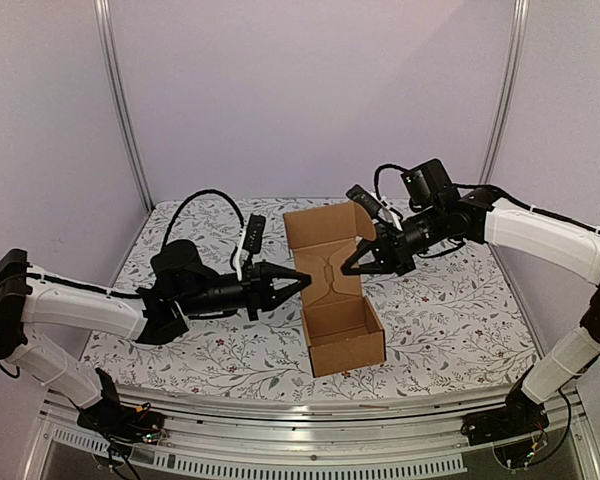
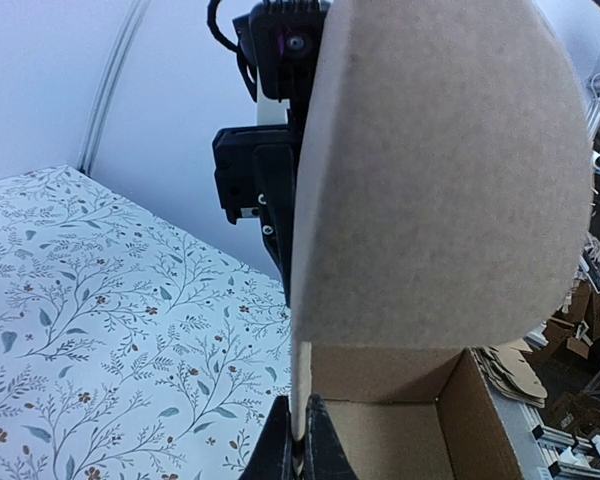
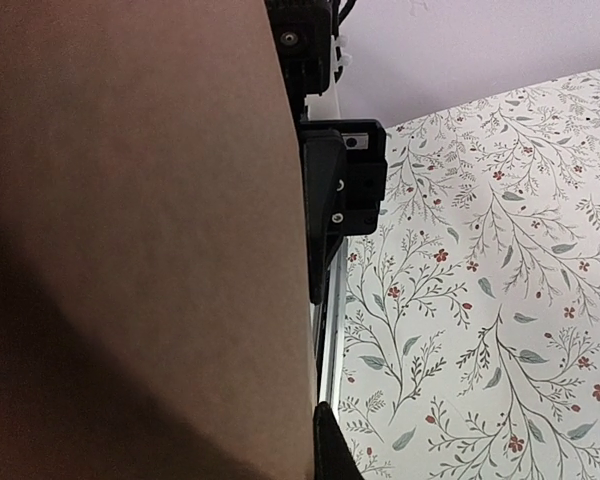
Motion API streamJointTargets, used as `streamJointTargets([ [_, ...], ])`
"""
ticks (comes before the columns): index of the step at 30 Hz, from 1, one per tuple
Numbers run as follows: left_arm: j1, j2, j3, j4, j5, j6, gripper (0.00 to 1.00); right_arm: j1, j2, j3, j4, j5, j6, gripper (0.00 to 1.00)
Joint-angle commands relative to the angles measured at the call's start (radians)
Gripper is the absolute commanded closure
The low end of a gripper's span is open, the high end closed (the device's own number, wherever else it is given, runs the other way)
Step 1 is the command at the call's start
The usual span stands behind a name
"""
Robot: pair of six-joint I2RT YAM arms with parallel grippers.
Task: Fold the paper box
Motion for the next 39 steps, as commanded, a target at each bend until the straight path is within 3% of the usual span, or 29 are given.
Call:
streamJointTargets([
  [1, 0.021, 0.007, 0.013, 0.017, -0.039, 0.015, 1.00, 0.015, 0.008, -0.037, -0.039, 0.062, -0.007, 1.00],
  [8, 0.018, -0.010, 0.016, -0.052, -0.105, 0.044, 1.00, 0.015, 0.003, -0.042, -0.039, 0.098, -0.005, 1.00],
  [11, 0.016, -0.009, 0.020, -0.057, -0.098, 0.052, 0.88, 0.014, 0.002, -0.042, -0.039, 0.101, 0.000, 1.00],
  [19, 0.007, 0.023, 0.058, -0.071, -0.062, 0.074, 0.94, 0.015, 0.011, -0.036, -0.039, 0.091, 0.013, 1.00],
  [23, 0.006, 0.046, 0.070, -0.072, -0.049, 0.076, 0.87, 0.014, 0.011, -0.036, -0.037, 0.081, 0.018, 1.00],
  [27, 0.004, 0.072, 0.079, -0.061, -0.038, 0.074, 1.00, 0.014, 0.013, -0.040, -0.036, 0.084, 0.020, 1.00],
  [29, 0.004, 0.075, 0.074, -0.049, -0.045, 0.078, 1.00, 0.013, 0.013, -0.044, -0.041, 0.088, 0.018, 1.00],
  [30, 0.004, 0.073, 0.067, -0.045, -0.054, 0.086, 1.00, 0.010, 0.012, -0.046, -0.050, 0.093, 0.015, 0.98],
  [33, 0.006, 0.056, 0.044, -0.079, -0.081, 0.148, 1.00, -0.021, -0.002, -0.042, -0.128, 0.111, -0.030, 0.77],
  [39, 0.005, 0.033, 0.035, -0.237, -0.019, 0.300, 1.00, -0.119, -0.061, 0.063, -0.447, 0.194, -0.287, 0.49],
])
